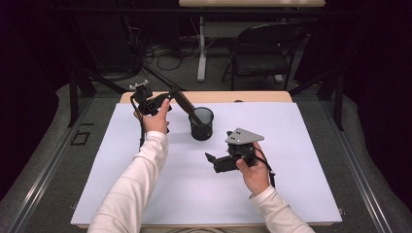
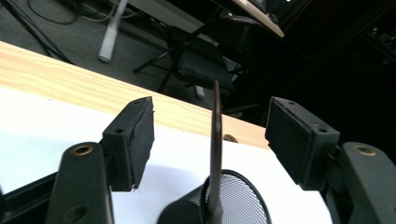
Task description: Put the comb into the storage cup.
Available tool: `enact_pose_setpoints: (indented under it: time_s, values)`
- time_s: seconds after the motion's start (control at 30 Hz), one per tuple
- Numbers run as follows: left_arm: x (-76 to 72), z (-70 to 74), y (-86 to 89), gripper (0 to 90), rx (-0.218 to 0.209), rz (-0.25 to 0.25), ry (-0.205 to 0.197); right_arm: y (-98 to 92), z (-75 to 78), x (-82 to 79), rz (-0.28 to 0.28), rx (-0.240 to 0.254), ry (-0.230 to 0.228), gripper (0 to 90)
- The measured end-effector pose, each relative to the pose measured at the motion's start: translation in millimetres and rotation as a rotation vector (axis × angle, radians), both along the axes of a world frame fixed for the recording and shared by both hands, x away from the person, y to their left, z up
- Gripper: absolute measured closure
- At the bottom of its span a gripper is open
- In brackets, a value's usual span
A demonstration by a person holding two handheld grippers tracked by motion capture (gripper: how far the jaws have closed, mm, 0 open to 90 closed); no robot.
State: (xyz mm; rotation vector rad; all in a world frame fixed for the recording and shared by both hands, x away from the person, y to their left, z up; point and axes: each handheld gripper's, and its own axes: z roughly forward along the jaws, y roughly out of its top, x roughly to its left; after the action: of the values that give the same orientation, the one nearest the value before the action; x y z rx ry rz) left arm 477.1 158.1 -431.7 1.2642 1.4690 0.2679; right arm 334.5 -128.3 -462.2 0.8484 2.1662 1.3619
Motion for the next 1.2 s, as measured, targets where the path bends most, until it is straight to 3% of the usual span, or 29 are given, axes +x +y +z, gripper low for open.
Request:
enact_pose_setpoints:
  time_s: [0.17,0.53,0.6,1.2]
  values:
    - [-3.1,4.0,0.8,31.8,0.012,-0.001,-0.008,-0.2,0.2,-0.2,-0.001,0.001,0.000,0.0]
    - [-9.9,11.8,5.1,33.8,0.073,-0.028,-0.068,0.5,0.6,-1.3,0.002,0.004,-0.002,0.0]
    - [-10.0,12.0,7.0,34.1,0.063,-0.030,-0.054,0.5,0.7,-1.5,0.002,0.003,-0.001,0.0]
    - [-21.7,18.7,17.4,36.1,0.055,-0.060,-0.085,0.7,0.7,-1.7,0.000,0.000,-0.004,0.0]
